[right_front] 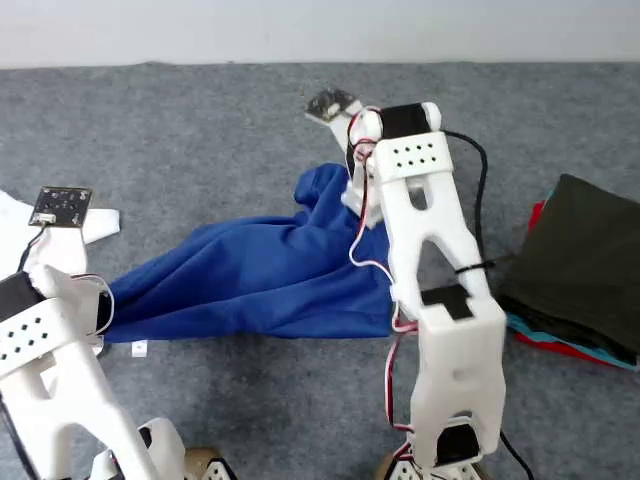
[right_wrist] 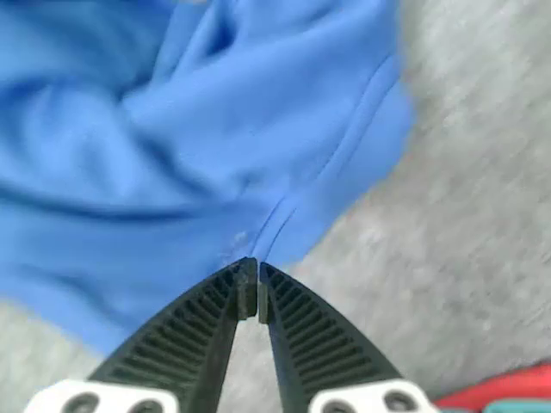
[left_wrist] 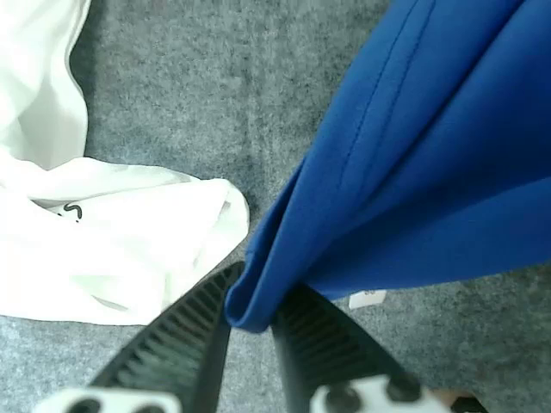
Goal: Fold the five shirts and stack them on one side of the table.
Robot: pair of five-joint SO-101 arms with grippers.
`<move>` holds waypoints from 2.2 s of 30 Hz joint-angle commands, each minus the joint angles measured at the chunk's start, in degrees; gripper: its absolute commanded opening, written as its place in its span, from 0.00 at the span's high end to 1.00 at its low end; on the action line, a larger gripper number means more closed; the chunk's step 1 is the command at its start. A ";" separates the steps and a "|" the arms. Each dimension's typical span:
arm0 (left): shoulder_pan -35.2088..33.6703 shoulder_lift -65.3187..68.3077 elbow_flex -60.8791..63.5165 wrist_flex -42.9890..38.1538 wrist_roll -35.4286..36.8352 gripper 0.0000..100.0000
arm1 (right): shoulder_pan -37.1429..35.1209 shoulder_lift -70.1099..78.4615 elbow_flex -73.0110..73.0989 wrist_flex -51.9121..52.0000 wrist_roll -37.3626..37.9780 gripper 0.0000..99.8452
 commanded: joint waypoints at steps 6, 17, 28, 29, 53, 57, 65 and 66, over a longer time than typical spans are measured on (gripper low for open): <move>-0.09 -1.41 -0.31 -1.14 0.44 0.99 | -7.52 -17.10 27.43 2.33 0.09 0.99; -0.09 -1.41 -0.31 -1.14 0.35 0.99 | -11.47 -4.79 27.16 -15.34 -3.52 0.99; -0.09 -1.41 -0.31 -0.88 0.18 0.99 | -10.59 4.88 6.15 -32.40 -3.52 0.99; -0.09 -1.41 -0.31 -0.88 0.18 0.99 | -10.68 5.23 5.01 -32.22 -3.52 0.99; -0.09 -1.41 0.57 -1.93 0.18 0.99 | -11.30 -3.82 4.75 2.51 -3.52 0.99; -0.09 -1.41 0.57 -1.93 0.26 0.99 | -12.44 -5.49 15.12 2.24 -3.52 0.88; 0.00 -1.49 0.57 -1.76 0.26 0.99 | -15.69 1.98 16.88 -2.77 -3.16 0.74; 0.00 -1.67 0.57 -1.67 0.26 0.99 | -15.69 2.95 16.79 -4.00 -2.46 0.74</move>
